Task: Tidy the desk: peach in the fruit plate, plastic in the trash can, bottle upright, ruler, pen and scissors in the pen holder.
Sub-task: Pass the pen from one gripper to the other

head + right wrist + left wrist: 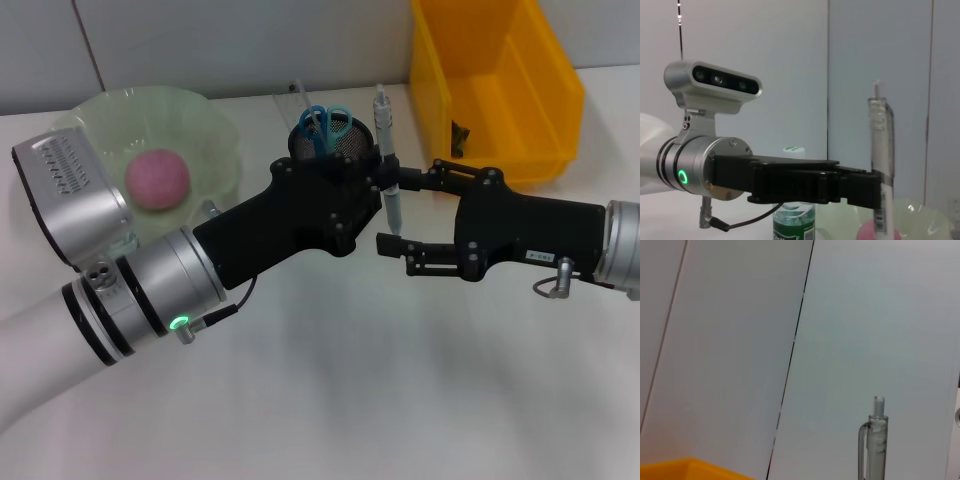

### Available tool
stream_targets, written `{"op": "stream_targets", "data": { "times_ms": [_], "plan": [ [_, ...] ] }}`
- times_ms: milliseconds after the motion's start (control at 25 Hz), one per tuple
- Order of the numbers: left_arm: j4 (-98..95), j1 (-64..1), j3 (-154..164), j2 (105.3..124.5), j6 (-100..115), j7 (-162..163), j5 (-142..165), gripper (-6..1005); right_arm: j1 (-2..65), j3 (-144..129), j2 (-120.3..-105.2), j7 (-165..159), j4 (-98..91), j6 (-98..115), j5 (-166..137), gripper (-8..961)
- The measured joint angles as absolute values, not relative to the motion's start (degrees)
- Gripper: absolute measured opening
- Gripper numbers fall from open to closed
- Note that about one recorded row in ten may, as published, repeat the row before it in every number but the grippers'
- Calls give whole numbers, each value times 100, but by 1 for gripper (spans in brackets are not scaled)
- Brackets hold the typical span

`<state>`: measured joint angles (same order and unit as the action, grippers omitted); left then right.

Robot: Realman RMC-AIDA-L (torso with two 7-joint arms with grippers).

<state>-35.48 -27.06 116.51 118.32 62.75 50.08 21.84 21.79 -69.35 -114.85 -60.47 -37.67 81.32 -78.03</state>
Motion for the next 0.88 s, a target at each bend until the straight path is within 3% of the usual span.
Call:
{"op": "stream_targets", "data": {
  "times_ms": [600, 880],
  "plan": [
    [-3542, -2660, 11689, 11848, 6275, 4918, 2198, 151, 2145, -6827, -11639, -6041, -3779, 8123, -7900, 716],
    [-3519, -2661, 11689, 11847, 6275, 4892, 2198, 151, 2129, -6705, -11682, -6027, -3780, 8136, -7869, 450]
  ]
}}
